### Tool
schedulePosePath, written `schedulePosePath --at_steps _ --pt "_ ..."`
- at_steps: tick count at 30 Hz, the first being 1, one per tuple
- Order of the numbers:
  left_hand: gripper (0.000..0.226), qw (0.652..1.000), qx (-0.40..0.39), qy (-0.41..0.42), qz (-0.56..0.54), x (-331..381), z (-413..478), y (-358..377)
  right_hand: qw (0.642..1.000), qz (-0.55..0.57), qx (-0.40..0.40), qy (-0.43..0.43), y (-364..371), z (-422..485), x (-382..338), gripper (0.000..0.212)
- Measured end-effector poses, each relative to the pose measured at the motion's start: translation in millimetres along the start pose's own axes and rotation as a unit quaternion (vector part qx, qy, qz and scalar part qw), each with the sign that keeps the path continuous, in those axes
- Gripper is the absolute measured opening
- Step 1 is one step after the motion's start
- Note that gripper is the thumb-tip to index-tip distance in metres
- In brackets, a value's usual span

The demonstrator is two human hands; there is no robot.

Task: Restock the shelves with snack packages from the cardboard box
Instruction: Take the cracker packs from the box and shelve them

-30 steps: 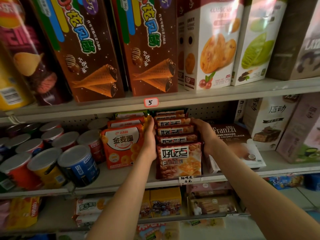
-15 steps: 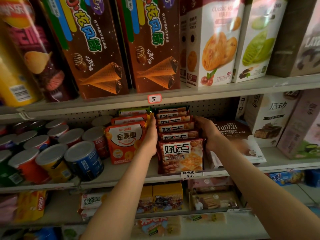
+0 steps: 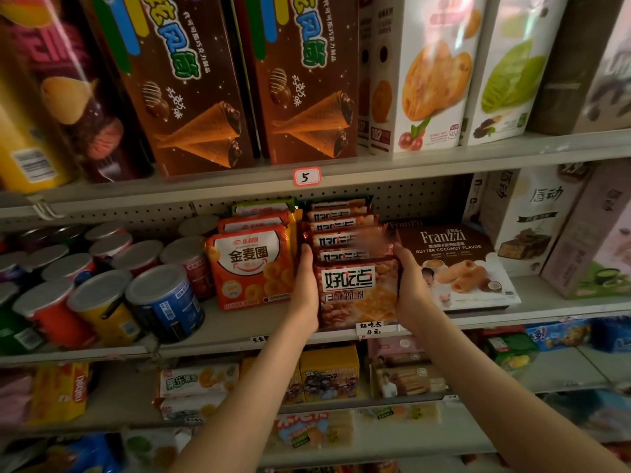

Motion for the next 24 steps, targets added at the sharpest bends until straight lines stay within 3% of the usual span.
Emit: schedulePosePath --at_steps 5,11,18,21,24 --pt "0.046 0.999 0.031 0.039 -0.021 -4.5 2.9 10.4 1.000 0.009 0.017 -0.019 13.0 -4.4 2.8 0.044" --pt "0.043 0.997 0.051 0.054 -0.037 -1.3 7.8 14.4 0.998 -0.007 0.049 -0.027 15.4 -0.8 4.8 0.053" --pt "0.046 0.993 0.072 0.079 0.048 1.1 8.9 2.0 0.995 -0.039 0.085 -0.045 18.3 -3.4 3.6 0.058" --pt "0.051 0.986 0.068 0.105 0.114 4.1 5.3 -3.3 0.982 -0.094 0.135 -0.097 17.5 -8.4 -2.3 0.050" --pt "0.028 0.975 0.076 0.141 0.152 13.0 -12.5 -7.8 0.945 -0.208 0.159 -0.198 20.5 -21.7 -9.2 0.051"
Point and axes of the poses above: each hand's wrist, its own z-axis towards the middle knuckle, its own y-axis out of the palm, x = y × z, the point moved 3 cm from there along z, towards the middle knuckle, and after that the axes turned 2 degrees about -x, right-handed, at the moved point
